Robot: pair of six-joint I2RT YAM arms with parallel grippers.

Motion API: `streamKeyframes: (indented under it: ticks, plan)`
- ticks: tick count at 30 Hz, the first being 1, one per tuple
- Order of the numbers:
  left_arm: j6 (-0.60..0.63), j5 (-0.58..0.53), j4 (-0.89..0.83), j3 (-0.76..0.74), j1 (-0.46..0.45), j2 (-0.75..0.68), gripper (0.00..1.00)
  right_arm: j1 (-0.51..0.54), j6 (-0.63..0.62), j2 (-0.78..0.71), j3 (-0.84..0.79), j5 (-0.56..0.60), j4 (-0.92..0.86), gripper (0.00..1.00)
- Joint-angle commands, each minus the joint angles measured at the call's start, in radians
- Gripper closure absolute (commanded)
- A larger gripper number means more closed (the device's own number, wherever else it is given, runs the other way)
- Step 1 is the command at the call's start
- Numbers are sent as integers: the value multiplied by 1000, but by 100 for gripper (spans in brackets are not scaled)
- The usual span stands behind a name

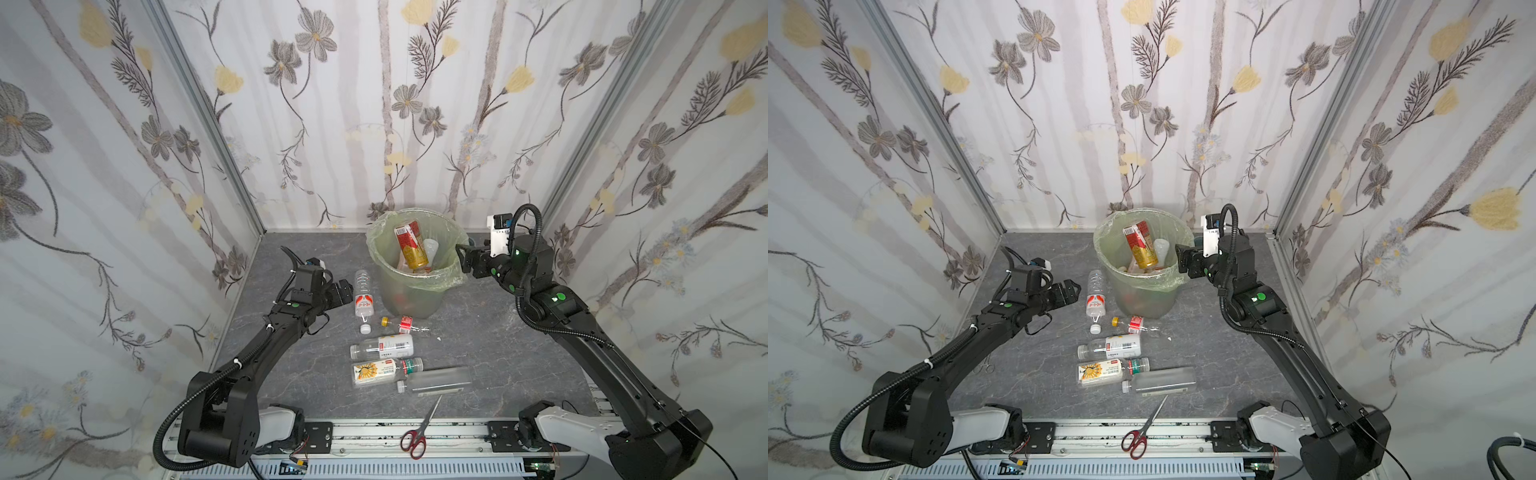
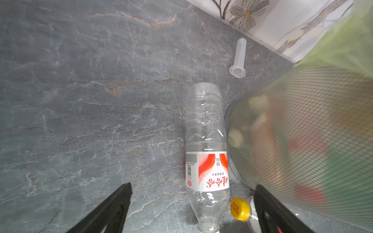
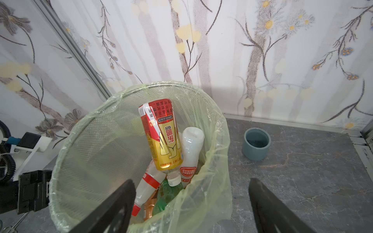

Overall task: Put the plastic bottles in the bin
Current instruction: 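Lower the left gripper onto the clear red-labelled bottle beside the bin and close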

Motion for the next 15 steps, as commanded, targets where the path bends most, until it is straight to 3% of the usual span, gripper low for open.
streamKeyframes:
  ticks: [1, 15]
  plan:
    - [-15, -18, 42, -4, -28, 38, 4, -1, 3, -14, -40, -23, 57, 12]
    - [17, -67, 79, 177, -113, 354, 9, -22, 19, -98, -153, -29, 62, 12]
